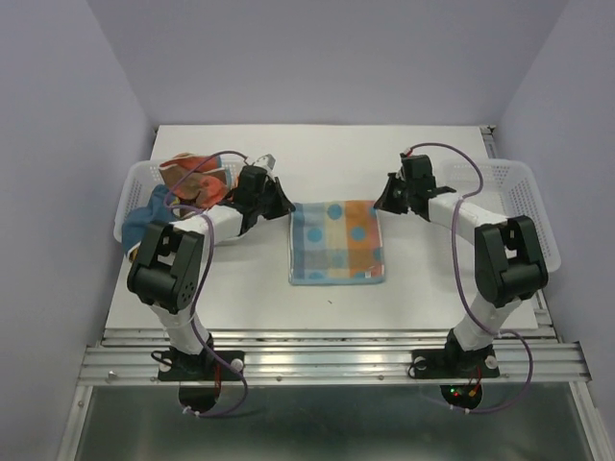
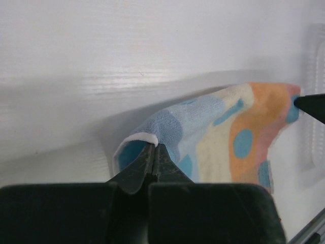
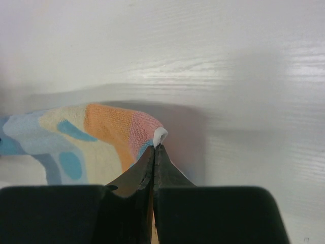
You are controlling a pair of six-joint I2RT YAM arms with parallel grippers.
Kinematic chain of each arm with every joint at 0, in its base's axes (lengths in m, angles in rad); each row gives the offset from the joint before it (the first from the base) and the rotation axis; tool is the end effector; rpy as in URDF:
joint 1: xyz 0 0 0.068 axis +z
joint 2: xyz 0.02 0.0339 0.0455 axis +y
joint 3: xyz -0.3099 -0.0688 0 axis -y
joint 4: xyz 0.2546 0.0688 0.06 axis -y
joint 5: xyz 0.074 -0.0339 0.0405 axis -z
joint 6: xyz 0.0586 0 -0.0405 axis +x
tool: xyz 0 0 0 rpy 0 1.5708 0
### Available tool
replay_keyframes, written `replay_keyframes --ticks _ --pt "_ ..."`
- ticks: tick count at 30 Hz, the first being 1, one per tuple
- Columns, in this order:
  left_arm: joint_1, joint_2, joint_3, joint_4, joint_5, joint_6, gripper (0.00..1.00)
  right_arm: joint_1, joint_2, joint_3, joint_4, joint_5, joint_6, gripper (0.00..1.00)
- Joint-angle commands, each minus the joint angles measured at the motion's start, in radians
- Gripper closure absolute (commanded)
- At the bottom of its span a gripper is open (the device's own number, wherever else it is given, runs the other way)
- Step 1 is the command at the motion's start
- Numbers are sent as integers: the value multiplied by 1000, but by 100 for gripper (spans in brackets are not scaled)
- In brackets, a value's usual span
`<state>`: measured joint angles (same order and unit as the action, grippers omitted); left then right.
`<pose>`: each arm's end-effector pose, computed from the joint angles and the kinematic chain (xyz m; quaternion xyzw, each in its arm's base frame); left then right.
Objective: Fold and stack the towels
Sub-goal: Fold the towel
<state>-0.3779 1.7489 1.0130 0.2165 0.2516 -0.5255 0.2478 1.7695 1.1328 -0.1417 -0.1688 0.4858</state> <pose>0.3826 -0.1676 0.2272 -0.0005 0.8604 -0.3150 0.4005 0.4003 0.1114 0.2217 0.0768 0.9166 0.2105 0.3311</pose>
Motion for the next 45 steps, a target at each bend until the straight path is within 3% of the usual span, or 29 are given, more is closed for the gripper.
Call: replay_keyframes --ticks 1,11,19,31,33,35,36,38,39,41,42,45 --pt "1 -115 -97 95 49 -25 100 -5 -100 -109 62 -64 -1 99" --pt "-47 -380 -414 190 48 -111 100 2 -387 -399 106 -156 71 99" --pt "-95 -604 -588 202 12 -171 100 8 -596 -551 37 -156 120 99" --pt "-159 -729 -755 195 11 -232 100 11 -662 -706 27 -242 131 99" --pt "-182 -723 -772 192 20 -237 100 11 -659 -720 28 -245 132 94" --pt "-188 -721 -786 167 38 -245 90 11 -653 -725 24 -251 120 83" --pt "-188 -732 -789 152 38 -251 72 11 -651 -728 11 -250 119 75" --pt "-190 -753 -791 110 22 -264 46 11 -654 -726 -2 -250 108 63" --pt "-190 -787 -795 69 14 -266 29 11 -659 -713 -22 -245 94 51" --pt "-190 -830 -786 12 -17 -272 14 13 -680 -688 -54 -230 74 42" --pt "-190 -871 -778 -8 -29 -269 1 15 -689 -659 -64 -218 70 38" --pt "-190 -926 -732 -84 -87 -251 1 21 -697 -607 -94 -157 54 29"
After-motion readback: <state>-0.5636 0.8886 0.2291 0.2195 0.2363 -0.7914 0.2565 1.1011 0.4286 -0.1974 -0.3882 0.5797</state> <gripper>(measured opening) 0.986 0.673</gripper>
